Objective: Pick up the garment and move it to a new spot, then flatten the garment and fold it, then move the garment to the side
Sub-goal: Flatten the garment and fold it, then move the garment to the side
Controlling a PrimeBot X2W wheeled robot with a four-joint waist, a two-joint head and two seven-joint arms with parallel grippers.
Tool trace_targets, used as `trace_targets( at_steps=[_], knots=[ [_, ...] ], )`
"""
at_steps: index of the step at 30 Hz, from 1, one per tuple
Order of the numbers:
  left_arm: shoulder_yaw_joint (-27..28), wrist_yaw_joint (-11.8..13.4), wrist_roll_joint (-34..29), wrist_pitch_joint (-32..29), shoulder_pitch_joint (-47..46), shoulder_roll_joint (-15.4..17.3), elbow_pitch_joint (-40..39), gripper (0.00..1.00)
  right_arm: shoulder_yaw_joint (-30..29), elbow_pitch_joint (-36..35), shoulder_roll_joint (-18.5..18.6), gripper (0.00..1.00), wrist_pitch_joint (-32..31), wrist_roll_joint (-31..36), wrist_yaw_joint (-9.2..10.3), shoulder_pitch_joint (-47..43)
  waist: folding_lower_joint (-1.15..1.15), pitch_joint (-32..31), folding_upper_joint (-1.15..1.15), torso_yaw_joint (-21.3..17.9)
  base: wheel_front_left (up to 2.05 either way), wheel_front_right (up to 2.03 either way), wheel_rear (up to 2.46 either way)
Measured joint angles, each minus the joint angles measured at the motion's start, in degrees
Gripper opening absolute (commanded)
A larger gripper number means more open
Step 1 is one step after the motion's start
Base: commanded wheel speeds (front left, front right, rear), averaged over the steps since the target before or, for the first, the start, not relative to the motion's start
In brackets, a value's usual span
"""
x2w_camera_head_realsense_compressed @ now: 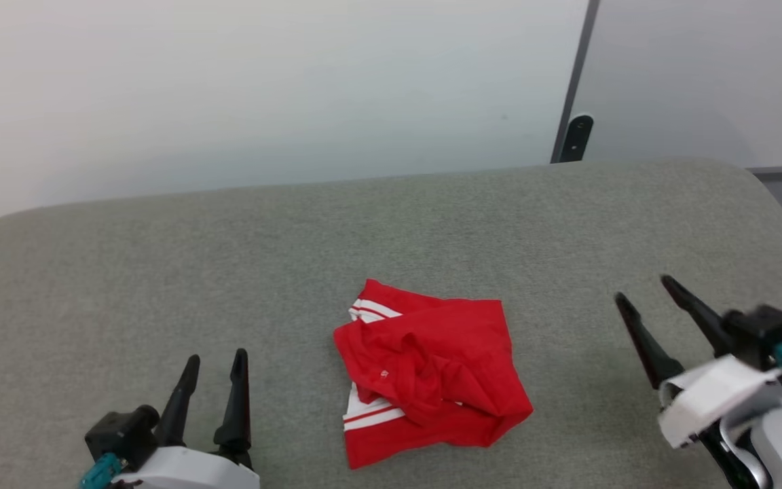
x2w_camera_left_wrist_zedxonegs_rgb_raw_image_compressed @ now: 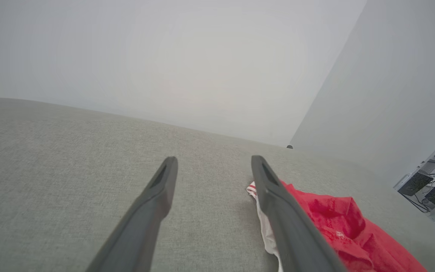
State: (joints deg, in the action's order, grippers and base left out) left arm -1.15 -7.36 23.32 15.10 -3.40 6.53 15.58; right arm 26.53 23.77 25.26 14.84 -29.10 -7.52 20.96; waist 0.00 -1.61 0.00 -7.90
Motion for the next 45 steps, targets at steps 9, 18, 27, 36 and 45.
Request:
trace_targets(
  at_steps=[9,18,27,36,45],
  knots=[
    [1.44,-0.03,-1.69,0.0,1.39,-0.74,-0.75,1.0,-13.36,-5.93,-4.16,1.0,0.13,6.16,0.0,-9.76,0.0,0.19,0.0,-1.73,0.0,0.0,0.0],
    [2.76,-0.03,-1.66,0.0,2.38,-1.33,-2.03,1.0,-20.04,-10.43,-7.77,1.0,0.13,9.49,0.01,-16.19,0.0,0.16,0.0,-2.36,0.0,0.0,0.0],
    [2.19,-0.04,-2.14,0.0,2.38,-1.38,-2.68,1.0,-20.54,-11.13,-8.12,1.0,0.13,10.25,0.0,-16.55,0.0,0.31,0.0,-2.25,0.0,0.0,0.0],
    [2.14,-0.04,-3.8,0.0,2.34,-1.24,-2.86,1.0,-20.25,-11.5,-8.01,1.0,0.13,10.66,0.01,-16.11,0.0,0.32,0.0,-1.08,0.0,0.0,0.0],
    [2.04,-0.04,-4.89,0.0,2.24,-0.77,-2.9,1.0,-18.63,-10.47,-7.49,1.0,0.13,10.45,0.0,-15.68,0.0,0.04,0.0,1.22,0.0,0.0,0.0]
  ],
)
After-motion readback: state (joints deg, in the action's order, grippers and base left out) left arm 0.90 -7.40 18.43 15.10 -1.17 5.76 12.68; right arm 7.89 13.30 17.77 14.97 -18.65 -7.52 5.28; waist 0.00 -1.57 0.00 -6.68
